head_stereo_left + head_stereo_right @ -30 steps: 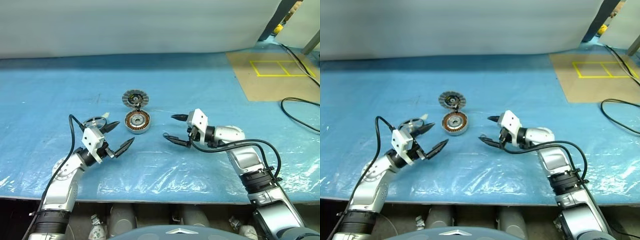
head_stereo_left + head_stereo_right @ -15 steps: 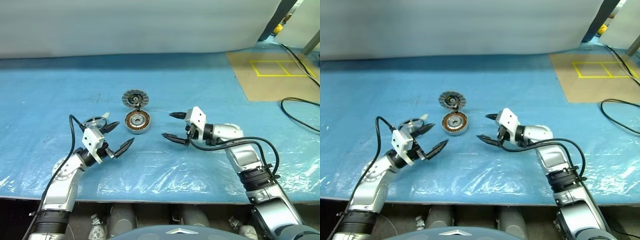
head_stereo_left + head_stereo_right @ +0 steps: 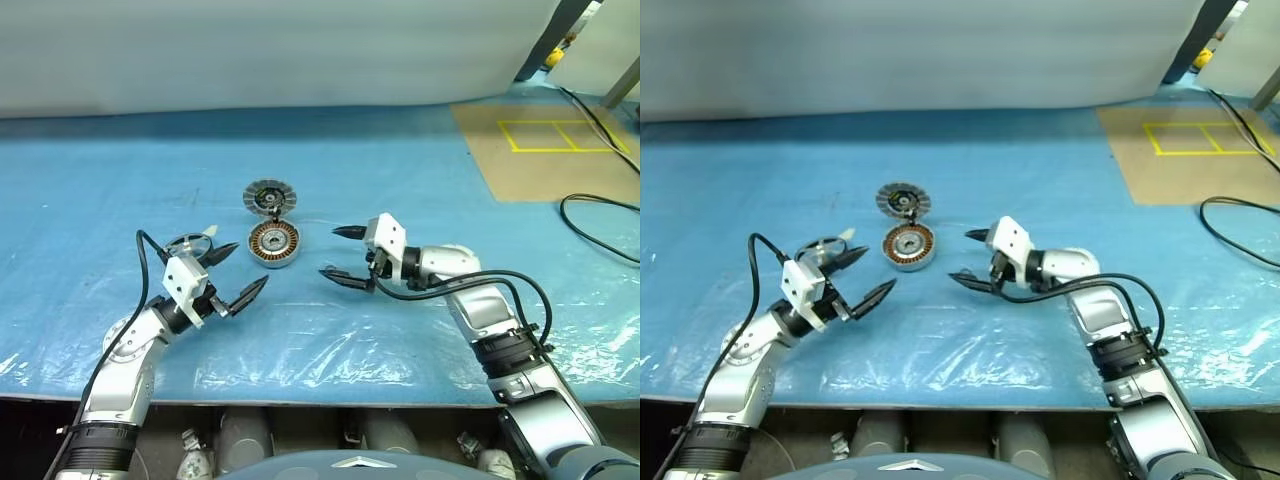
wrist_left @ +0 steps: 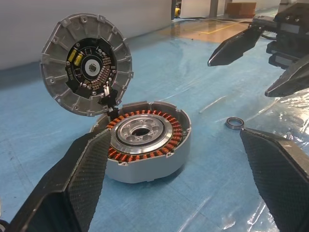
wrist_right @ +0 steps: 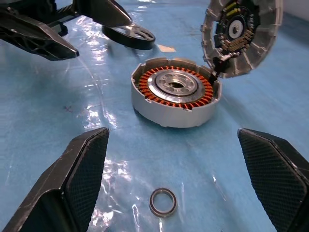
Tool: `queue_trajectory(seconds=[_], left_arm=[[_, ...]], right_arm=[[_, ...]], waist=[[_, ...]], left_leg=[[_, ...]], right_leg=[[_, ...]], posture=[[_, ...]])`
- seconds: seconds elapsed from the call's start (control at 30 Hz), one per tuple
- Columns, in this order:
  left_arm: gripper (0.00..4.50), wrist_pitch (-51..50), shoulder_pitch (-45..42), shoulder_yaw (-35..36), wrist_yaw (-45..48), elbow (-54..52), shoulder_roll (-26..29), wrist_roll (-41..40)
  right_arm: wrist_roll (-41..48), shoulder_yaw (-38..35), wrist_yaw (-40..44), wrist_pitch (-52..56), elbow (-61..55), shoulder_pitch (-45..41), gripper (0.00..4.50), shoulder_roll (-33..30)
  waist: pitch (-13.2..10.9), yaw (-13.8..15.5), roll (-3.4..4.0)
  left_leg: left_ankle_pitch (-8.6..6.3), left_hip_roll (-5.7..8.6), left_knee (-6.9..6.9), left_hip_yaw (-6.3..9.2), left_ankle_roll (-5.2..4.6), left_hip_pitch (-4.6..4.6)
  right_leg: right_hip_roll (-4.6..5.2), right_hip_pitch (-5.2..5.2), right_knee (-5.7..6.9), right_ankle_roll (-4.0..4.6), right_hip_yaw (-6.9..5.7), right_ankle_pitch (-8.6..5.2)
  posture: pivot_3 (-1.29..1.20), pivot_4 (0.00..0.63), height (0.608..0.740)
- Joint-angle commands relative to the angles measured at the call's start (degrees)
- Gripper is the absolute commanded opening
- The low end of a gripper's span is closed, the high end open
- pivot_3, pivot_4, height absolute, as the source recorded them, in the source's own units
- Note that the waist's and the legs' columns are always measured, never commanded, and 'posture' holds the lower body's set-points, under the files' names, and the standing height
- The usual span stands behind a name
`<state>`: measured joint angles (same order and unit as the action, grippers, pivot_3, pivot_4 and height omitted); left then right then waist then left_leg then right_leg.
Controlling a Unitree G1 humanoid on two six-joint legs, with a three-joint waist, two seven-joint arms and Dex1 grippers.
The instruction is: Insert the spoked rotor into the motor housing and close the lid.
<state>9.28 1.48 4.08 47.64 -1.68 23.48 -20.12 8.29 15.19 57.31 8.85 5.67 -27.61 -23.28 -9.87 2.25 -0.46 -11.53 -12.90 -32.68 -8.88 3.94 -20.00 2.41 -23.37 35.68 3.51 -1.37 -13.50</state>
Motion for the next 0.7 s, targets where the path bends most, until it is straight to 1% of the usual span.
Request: queue_trajectory(seconds=[0.03,0.1,0.2,0.33,0.47,0.57,0.7], left_arm=[[4.50,0.1,1.3,1.0,-1.2,-3.3,0.6,-0.1],[4.50,0.1,3.0,1.7,-2.3,-4.9,0.6,0.0],[4.50,0.0,5.4,2.2,-4.0,-7.0,0.5,0.3],[4.50,0.1,8.5,2.6,-5.9,-9.1,0.4,0.8],[4.50,0.4,11.5,3.4,-8.2,-11.3,-0.2,1.2],[4.50,0.8,13.7,3.7,-9.7,-12.9,-0.8,1.5],[4.50,1.3,15.9,3.6,-10.8,-13.8,-1.5,2.0]], right_arm=[[-2.0,3.6,2.2,0.2,1.7,-5.4,4.47,1.7],[-5.2,7.3,3.0,-0.2,6.7,-10.9,4.47,4.1],[-7.4,10.4,5.4,-0.7,14.7,-17.7,4.47,7.8],[-11.2,13.2,7.8,-4.1,26.4,-25.6,4.47,11.2],[-14.8,14.9,9.1,-9.4,38.5,-33.3,4.47,14.5],[-17.1,15.1,9.2,-12.9,45.7,-37.1,4.47,16.3],[-18.8,14.7,10.0,-15.8,50.6,-39.1,4.47,17.6]], waist=[[0.0,0.0,0.00],[0.0,-0.3,0.00],[0.0,-0.3,0.01],[0.0,0.2,0.00],[0.0,0.1,0.00],[0.0,0.0,0.01],[0.0,0.0,0.01]], left_leg=[[0.00,0.00,0.00,0.00,0.00,0.01],[0.00,0.00,-0.01,-0.02,0.00,0.02],[0.00,-0.03,-0.02,-0.03,0.00,0.01],[0.00,-0.01,-0.01,-0.03,0.00,-0.06],[0.00,-0.01,-0.03,-0.03,0.00,-0.19],[-0.03,-0.07,-0.03,-0.08,-0.04,-0.20],[-0.12,-0.11,-0.03,-0.14,-0.19,-0.20]], right_leg=[[0.00,0.00,0.01,0.00,0.00,0.00],[0.00,0.00,0.00,0.00,0.00,0.00],[0.00,-0.07,0.04,0.03,-0.01,-0.01],[0.02,-0.13,0.01,0.06,-0.02,-0.02],[0.04,-0.25,0.02,0.07,-0.04,-0.02],[0.03,-0.39,0.11,0.11,-0.04,-0.04],[0.03,-0.41,0.13,0.14,-0.05,-0.05]], posture=[[0.00,0.150,0.740],[0.00,0.150,0.740],[0.00,0.150,0.740],[0.00,0.150,0.740],[0.00,0.150,0.740],[0.00,0.150,0.740],[0.00,0.150,0.740]])
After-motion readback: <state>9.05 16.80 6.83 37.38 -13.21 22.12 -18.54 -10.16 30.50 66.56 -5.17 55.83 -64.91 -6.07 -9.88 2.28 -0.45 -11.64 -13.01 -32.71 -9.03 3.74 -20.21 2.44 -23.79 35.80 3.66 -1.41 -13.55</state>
